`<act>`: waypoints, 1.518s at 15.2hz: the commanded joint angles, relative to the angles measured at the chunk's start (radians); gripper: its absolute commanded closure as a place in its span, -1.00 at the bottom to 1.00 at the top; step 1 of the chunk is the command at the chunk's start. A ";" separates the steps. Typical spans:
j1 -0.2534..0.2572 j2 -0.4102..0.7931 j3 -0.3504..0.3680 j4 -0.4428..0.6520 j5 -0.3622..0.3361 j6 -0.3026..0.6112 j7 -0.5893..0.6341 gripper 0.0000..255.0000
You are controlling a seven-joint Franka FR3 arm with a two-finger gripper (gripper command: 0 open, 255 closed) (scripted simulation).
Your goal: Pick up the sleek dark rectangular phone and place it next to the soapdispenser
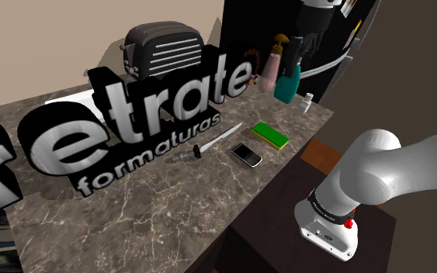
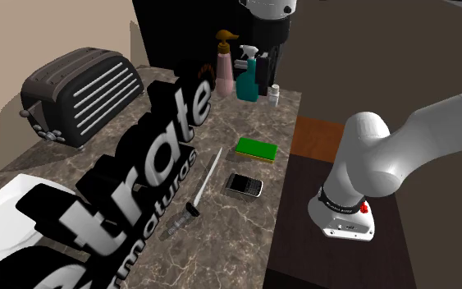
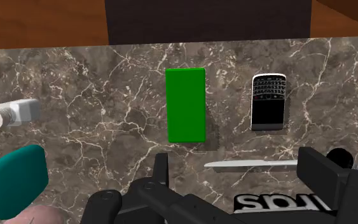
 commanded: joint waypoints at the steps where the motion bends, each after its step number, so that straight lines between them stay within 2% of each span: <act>1: 0.000 0.000 0.000 0.000 0.000 0.000 0.000 -1.00; 12: 0.069 -0.012 0.042 -0.349 0.091 0.342 0.030 -1.00; 18: 0.123 0.063 0.074 -0.488 0.152 0.562 0.039 -1.00; 23: 0.167 0.162 0.098 -0.563 0.199 0.742 0.039 -1.00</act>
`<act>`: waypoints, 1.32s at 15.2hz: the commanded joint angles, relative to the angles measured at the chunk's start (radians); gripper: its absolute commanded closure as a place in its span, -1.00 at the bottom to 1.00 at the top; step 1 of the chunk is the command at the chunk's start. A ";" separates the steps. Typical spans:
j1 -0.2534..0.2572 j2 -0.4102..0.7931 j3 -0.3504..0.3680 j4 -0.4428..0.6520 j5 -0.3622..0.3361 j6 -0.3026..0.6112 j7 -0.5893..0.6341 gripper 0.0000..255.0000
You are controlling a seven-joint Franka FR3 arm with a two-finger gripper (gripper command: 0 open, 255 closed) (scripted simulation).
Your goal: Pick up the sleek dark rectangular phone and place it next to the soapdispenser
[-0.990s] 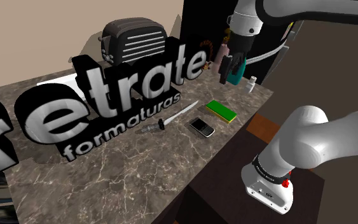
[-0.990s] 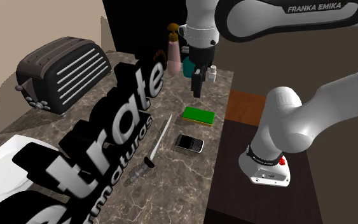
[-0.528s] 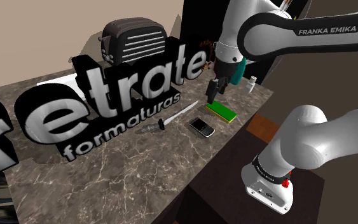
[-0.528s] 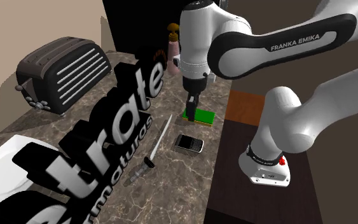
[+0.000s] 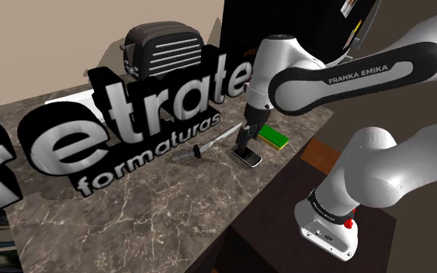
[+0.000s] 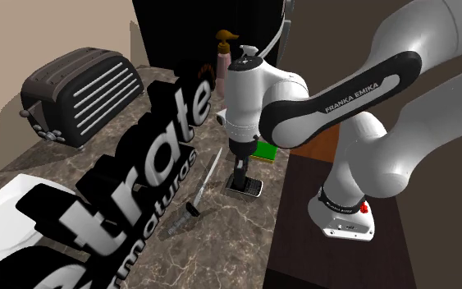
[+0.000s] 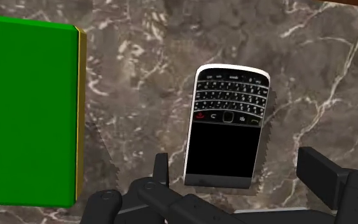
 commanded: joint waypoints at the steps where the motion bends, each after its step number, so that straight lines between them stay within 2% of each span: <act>1: 0.008 0.025 0.005 -0.026 0.009 0.054 -0.001 -1.00; 7: 0.014 0.087 0.010 -0.069 0.020 0.158 -0.004 -1.00; 15: 0.014 0.087 0.010 -0.068 0.020 0.158 -0.004 -1.00; 16: 0.014 0.087 0.010 -0.068 0.020 0.158 -0.004 1.00; 20: 0.014 0.087 0.010 -0.070 0.020 0.159 -0.005 1.00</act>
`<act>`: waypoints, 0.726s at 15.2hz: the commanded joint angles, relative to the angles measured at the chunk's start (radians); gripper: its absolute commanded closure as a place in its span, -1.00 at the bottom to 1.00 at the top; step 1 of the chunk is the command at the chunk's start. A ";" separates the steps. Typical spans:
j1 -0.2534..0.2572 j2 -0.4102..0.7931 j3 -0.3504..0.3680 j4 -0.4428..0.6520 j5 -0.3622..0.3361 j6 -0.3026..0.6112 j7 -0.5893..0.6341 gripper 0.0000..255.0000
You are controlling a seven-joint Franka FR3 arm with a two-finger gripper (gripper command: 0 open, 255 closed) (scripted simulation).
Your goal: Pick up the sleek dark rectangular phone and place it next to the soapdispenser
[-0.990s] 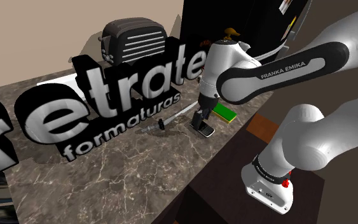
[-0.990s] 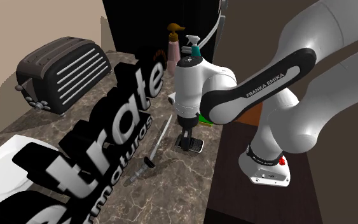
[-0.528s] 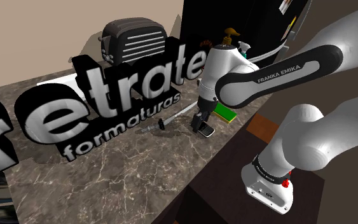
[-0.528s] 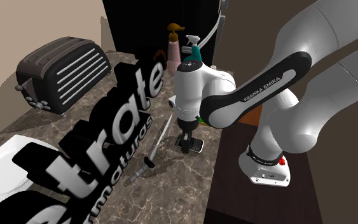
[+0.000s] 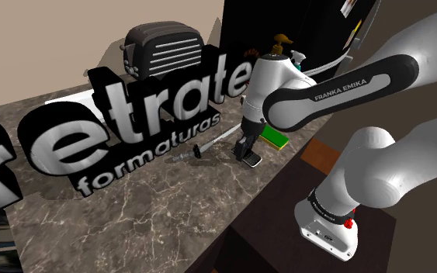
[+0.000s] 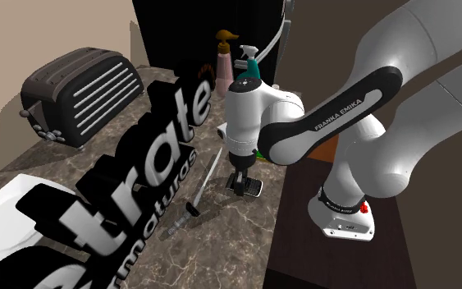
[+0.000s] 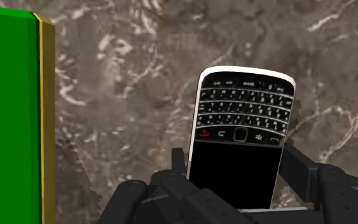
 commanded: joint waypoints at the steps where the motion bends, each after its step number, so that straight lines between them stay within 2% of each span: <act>1: 0.000 0.001 0.000 -0.002 0.000 0.000 -0.001 1.00; 5: 0.001 0.002 0.001 0.000 0.001 -0.001 0.000 1.00; 11: -0.003 -0.067 -0.002 0.044 -0.008 -0.113 0.008 1.00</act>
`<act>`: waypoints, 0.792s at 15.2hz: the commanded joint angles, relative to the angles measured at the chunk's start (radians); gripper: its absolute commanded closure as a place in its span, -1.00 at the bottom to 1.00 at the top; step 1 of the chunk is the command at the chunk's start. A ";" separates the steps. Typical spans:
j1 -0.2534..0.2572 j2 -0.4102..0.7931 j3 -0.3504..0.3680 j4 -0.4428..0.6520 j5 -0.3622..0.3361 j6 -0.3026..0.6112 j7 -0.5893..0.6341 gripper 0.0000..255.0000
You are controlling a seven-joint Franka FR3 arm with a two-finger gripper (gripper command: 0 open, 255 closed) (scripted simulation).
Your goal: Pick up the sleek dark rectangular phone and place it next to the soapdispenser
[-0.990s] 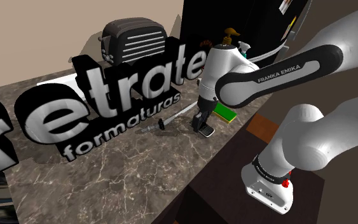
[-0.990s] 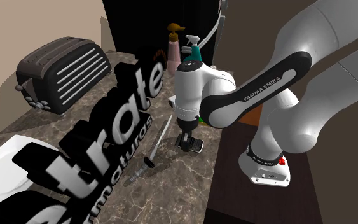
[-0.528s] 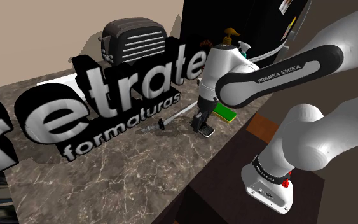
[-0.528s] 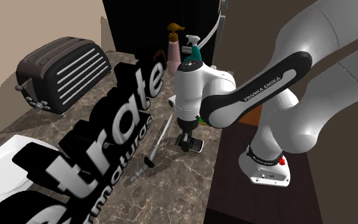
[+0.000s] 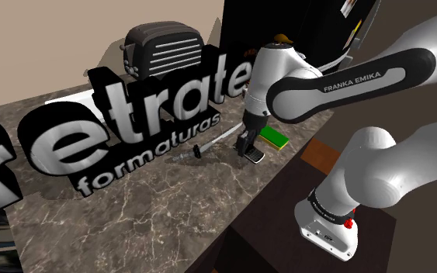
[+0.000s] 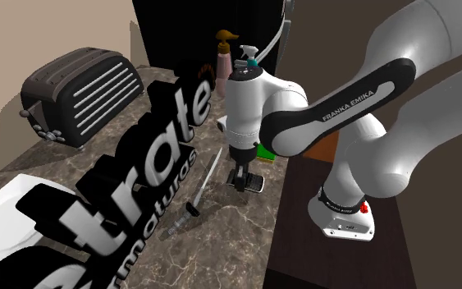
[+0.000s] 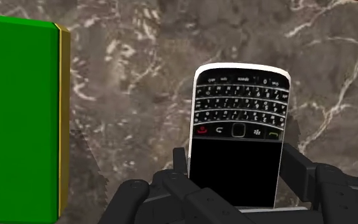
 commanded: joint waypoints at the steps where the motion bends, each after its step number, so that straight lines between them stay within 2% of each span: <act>1: -0.002 -0.017 -0.002 0.017 -0.003 -0.035 0.001 1.00; 12: -0.007 -0.095 -0.008 0.122 -0.016 -0.218 0.012 1.00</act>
